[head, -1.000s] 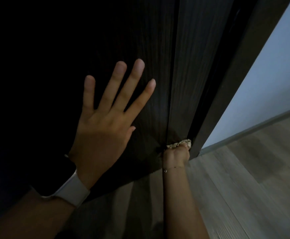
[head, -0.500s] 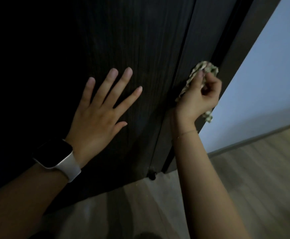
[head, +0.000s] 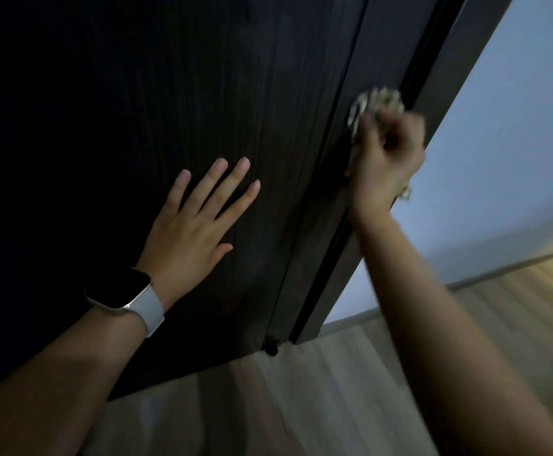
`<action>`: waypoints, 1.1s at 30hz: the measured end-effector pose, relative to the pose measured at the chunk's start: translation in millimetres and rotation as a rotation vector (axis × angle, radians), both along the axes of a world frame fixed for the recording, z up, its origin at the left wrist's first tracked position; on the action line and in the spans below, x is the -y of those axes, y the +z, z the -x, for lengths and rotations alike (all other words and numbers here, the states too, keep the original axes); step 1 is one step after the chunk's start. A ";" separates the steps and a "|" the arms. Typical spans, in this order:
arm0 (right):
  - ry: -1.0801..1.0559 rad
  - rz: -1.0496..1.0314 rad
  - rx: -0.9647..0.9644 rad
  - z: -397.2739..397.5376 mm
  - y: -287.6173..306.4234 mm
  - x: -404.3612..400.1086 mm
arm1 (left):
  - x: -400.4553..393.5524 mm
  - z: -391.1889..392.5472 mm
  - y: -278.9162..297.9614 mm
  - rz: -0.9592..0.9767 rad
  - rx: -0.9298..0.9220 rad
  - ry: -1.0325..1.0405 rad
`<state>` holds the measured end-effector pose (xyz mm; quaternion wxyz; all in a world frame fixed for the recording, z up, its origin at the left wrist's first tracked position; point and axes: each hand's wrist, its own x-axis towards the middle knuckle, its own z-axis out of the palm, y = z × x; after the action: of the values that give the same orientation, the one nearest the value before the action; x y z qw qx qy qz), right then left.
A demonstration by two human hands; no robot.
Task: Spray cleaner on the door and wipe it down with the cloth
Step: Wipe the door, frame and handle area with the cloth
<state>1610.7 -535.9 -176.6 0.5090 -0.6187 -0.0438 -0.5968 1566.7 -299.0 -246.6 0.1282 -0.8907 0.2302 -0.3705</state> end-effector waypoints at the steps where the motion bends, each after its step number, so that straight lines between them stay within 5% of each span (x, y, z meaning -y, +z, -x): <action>1: 0.005 0.038 0.050 -4.7 26.0 6.6 | -0.3 -0.1 0.0 0.003 0.002 -0.002; 4: 0.028 0.096 0.089 -9.4 51.3 14.7 | -0.8 -0.2 1.7 0.001 -0.003 -0.012; 12: 0.165 0.321 -0.410 30.0 -103.2 21.8 | 4.0 5.5 5.4 0.063 -0.056 -0.034; 18: 0.192 0.323 -0.304 27.2 13.8 16.0 | 15.7 34.4 46.1 0.216 -0.066 -0.113; 25: 0.182 0.177 -0.094 12.4 171.8 15.6 | 39.4 8.5 186.5 0.180 0.121 -0.100; 33: 0.046 0.594 -0.169 24.4 57.3 18.6 | 39.8 -15.0 215.8 0.084 0.149 0.073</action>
<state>1586.3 -554.4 -119.3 0.3212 -0.7868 -0.1877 -0.4926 1581.6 -338.8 -30.8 0.1211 -0.8730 0.1715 -0.4402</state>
